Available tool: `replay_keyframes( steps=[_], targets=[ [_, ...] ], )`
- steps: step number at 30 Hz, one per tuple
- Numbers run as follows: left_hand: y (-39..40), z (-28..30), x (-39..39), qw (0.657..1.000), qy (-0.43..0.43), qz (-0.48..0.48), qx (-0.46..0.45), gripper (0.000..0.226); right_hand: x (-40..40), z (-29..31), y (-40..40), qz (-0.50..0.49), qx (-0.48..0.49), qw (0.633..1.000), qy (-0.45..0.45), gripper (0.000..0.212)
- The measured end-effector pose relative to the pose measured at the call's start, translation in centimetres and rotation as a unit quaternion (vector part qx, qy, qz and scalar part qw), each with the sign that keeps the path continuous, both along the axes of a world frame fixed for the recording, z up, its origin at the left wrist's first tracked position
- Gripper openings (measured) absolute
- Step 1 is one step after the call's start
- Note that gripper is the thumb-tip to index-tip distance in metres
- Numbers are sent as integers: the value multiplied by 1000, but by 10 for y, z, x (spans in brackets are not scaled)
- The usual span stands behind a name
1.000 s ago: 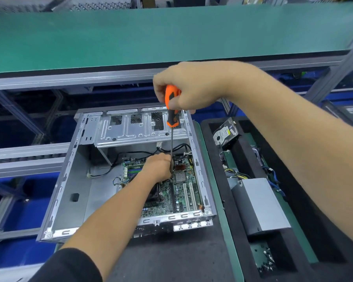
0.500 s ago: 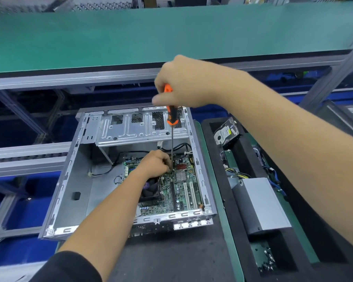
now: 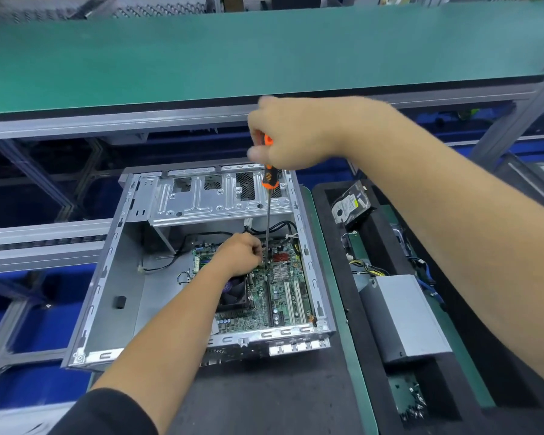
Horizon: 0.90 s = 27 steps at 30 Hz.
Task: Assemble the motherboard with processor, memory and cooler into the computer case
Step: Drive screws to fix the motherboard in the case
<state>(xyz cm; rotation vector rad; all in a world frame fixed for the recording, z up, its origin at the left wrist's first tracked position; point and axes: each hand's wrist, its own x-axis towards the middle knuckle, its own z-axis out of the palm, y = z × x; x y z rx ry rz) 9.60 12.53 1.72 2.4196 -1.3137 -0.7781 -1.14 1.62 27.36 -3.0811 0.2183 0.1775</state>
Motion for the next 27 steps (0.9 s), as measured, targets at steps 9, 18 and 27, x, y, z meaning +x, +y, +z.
replay_keyframes(
  steps=[9, 18, 27],
  targets=[
    [-1, 1, -1, 1000, -13, -7, 8, 12, 3, -4, 9, -26, -47, 997, -54, 41],
    [-1, 1, 0, 1000, -19, -13, 9, 13, 5, -3, 10, -1, -10, 998, -66, 34],
    [-1, -3, 1, 1000, -23, -12, -6, 12, 0, 4, 5, 20, 23, 999, -24, 11]
  ],
)
